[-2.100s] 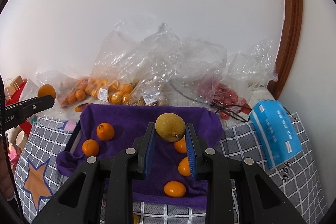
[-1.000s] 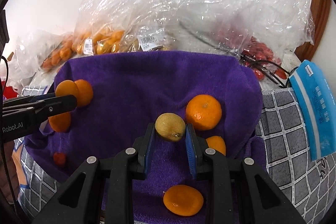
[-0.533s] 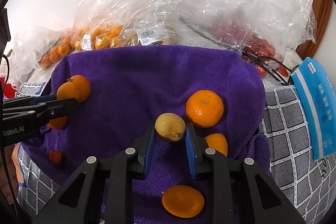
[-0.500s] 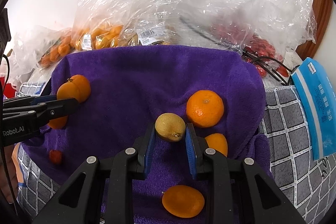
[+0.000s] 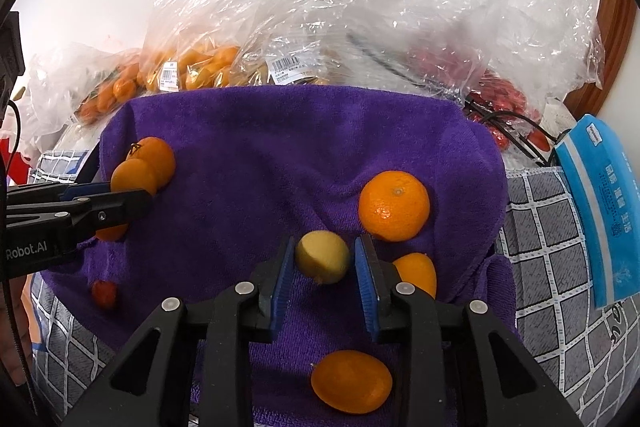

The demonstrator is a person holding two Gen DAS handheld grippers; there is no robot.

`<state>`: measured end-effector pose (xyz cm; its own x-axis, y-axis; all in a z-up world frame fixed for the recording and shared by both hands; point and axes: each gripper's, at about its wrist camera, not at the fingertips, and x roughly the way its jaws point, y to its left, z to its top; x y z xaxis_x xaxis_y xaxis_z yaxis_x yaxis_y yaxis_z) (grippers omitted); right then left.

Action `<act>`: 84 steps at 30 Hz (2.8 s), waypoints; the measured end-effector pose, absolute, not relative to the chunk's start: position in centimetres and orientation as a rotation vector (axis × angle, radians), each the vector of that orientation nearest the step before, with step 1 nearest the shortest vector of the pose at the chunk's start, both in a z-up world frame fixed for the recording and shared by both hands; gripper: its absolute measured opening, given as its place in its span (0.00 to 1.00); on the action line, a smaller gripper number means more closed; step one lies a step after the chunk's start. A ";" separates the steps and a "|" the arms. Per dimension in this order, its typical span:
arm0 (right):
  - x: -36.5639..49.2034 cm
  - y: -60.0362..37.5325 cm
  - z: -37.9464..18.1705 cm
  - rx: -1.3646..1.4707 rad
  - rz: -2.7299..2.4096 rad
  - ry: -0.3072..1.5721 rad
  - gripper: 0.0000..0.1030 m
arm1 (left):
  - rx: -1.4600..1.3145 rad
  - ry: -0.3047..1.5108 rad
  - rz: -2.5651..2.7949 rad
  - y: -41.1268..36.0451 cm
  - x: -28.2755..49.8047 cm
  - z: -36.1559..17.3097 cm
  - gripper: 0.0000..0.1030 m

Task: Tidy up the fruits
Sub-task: 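Open both tools to release the orange and yellow fruit onto the towel, then withdraw both open tools from the towel toward the loose fruits, then grasp a yellow round fruit on the bed cover with the right tool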

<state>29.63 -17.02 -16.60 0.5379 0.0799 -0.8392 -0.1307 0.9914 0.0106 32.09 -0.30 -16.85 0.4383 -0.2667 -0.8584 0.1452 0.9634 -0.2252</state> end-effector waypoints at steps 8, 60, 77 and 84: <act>29.2 -16.7 -16.4 -0.059 0.143 0.992 0.46 | -0.123 1.084 -0.251 -0.3 31.9 -16.8 0.33; 13.4 -12.7 -14.8 -0.087 0.167 0.966 0.40 | -0.202 0.964 -0.056 8.2 15.6 -13.8 0.48; 15.9 -12.4 -17.7 -0.074 0.199 1.004 0.25 | -0.210 1.001 -0.093 8.2 16.2 -15.6 0.48; 15.2 -12.8 -17.7 -0.083 0.201 0.990 0.25 | -0.204 1.034 -0.078 7.1 16.0 -17.3 0.48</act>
